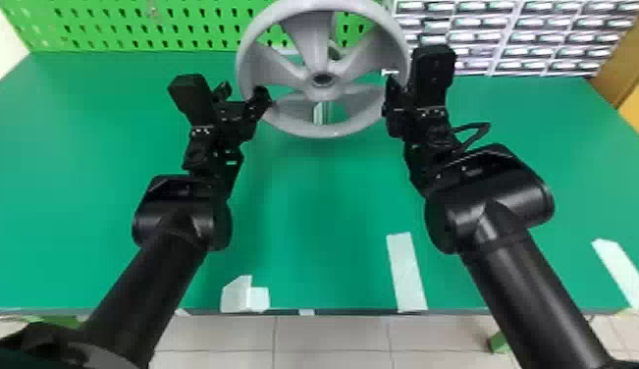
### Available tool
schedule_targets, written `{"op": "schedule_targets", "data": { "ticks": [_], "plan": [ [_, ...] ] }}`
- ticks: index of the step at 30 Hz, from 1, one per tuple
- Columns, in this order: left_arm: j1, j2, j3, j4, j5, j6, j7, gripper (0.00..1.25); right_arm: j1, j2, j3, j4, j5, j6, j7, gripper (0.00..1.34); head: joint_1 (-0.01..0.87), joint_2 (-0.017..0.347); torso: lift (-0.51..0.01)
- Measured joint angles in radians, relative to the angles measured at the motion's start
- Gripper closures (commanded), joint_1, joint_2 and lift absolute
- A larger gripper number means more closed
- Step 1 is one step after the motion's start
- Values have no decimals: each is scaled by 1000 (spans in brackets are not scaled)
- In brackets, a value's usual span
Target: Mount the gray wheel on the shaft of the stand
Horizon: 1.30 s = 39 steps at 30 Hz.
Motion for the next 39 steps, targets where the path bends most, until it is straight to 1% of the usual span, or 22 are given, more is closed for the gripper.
{"op": "schedule_targets", "data": {
  "ticks": [12, 25, 39],
  "plan": [
    [15, 0, 8, -60, -14, 77, 0, 572, 10, 5, -14, -65, -1, 77, 0, 1214, 865, 52, -101],
    [21, 0, 26, -100, -29, 111, 0, 572, 5, 8, -15, -80, -3, 112, 0, 1213, 865, 52, -101],
    [22, 0, 49, -102, -47, 134, 0, 572, -11, 11, -16, -72, -4, 150, 2, 1213, 865, 52, -101]
  ]
}}
